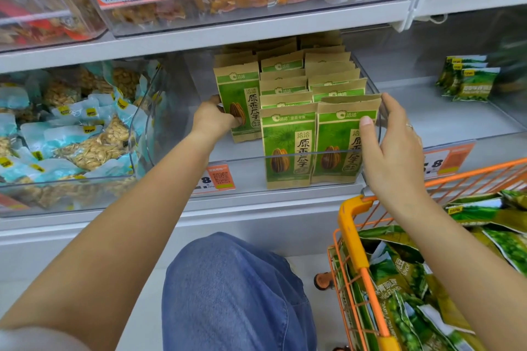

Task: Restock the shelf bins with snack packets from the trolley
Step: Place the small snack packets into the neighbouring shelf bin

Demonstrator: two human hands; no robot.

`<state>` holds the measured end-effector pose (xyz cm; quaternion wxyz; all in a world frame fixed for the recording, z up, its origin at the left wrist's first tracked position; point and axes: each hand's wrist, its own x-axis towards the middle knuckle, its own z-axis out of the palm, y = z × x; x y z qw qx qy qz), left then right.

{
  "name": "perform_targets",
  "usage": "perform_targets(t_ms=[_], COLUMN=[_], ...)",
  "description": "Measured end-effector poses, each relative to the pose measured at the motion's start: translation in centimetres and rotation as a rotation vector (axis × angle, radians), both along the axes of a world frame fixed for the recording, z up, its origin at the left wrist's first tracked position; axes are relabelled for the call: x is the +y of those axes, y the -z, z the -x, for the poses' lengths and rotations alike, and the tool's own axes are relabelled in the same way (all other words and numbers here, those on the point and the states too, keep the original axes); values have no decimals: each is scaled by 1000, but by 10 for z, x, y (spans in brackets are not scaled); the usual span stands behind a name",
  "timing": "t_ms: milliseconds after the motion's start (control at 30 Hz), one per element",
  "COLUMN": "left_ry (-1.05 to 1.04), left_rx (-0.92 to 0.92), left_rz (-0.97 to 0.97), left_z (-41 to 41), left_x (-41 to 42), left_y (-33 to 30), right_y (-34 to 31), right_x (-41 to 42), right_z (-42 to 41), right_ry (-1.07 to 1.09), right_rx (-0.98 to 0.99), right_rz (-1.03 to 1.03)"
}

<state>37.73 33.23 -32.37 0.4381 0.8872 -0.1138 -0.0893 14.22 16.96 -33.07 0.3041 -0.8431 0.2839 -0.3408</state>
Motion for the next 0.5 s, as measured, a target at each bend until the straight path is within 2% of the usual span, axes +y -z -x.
perform_targets(t_ms=[500], left_ry=[-50], left_rx=[44], left_rz=[-109], left_z=[1], left_x=[0], left_y=[1], right_y=[0], right_x=[-1], right_z=[0], right_ry=[-3], right_rx=[4], right_rz=[-7])
